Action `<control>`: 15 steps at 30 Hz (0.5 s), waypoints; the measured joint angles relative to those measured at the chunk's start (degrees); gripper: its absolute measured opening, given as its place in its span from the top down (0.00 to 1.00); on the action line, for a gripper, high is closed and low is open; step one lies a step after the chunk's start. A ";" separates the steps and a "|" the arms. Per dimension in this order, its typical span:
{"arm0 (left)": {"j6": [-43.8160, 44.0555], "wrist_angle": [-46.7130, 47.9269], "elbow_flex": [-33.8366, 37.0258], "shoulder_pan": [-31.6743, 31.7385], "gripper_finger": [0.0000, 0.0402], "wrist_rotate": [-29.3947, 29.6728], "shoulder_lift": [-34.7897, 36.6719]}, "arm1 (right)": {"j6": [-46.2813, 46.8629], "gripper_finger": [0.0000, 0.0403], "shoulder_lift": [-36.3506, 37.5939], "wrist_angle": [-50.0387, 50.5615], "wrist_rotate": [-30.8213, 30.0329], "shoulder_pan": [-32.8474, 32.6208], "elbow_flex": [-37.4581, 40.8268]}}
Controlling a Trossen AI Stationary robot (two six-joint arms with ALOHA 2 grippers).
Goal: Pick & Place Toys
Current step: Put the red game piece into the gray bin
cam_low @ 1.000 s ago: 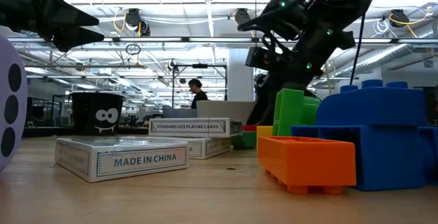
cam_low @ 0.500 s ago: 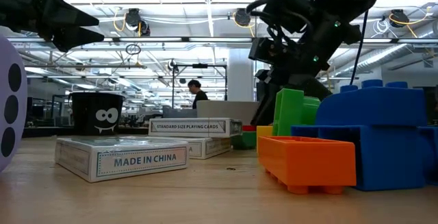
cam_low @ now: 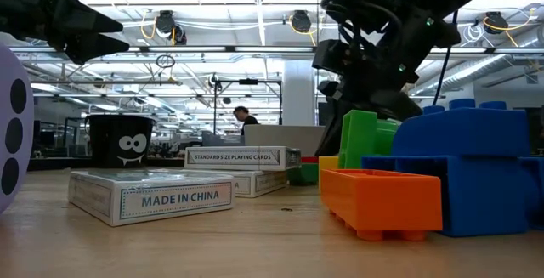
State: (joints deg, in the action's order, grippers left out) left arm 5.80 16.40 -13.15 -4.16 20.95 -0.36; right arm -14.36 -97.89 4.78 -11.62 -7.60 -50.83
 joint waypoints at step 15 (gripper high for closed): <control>0.00 0.00 0.00 0.00 0.23 0.08 0.00 | -2.21 0.44 3.24 -3.55 -7.14 -4.34 0.42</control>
State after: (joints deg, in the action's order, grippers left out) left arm 5.80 16.40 -13.15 -4.16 21.03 -0.36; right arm -16.56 -94.65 1.22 -18.76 -11.94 -50.41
